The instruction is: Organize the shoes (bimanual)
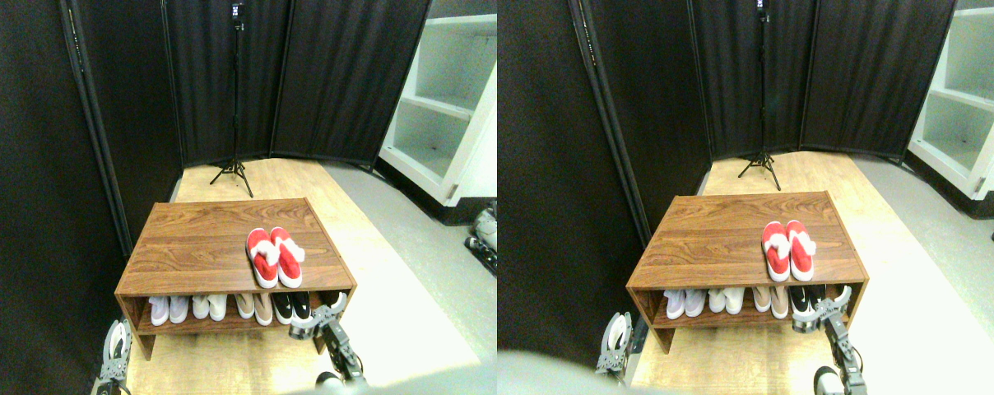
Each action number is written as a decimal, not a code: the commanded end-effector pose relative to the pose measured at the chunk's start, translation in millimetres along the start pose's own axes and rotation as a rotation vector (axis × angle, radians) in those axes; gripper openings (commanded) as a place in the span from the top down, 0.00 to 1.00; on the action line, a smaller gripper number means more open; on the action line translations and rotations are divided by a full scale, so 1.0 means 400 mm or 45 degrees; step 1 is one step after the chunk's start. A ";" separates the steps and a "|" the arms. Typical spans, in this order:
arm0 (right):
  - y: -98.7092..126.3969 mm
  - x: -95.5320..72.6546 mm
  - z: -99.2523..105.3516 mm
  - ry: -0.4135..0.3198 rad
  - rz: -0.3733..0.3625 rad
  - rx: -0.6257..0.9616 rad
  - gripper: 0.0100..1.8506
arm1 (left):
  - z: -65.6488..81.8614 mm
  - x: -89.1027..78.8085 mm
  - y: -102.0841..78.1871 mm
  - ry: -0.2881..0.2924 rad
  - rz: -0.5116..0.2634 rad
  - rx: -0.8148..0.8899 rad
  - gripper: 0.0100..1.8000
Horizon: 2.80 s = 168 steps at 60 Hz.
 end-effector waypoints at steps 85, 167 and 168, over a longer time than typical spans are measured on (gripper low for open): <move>-0.050 0.237 0.210 -0.587 -0.063 -0.196 1.00 | -0.001 -0.032 -0.028 -0.062 -0.059 -0.015 1.00; 0.124 -0.010 0.129 -0.393 0.350 -0.460 1.00 | -0.022 0.001 -0.028 -0.048 -0.057 0.013 1.00; 0.123 -0.010 0.128 -0.389 0.350 -0.463 1.00 | -0.022 0.000 -0.028 -0.051 -0.058 0.015 1.00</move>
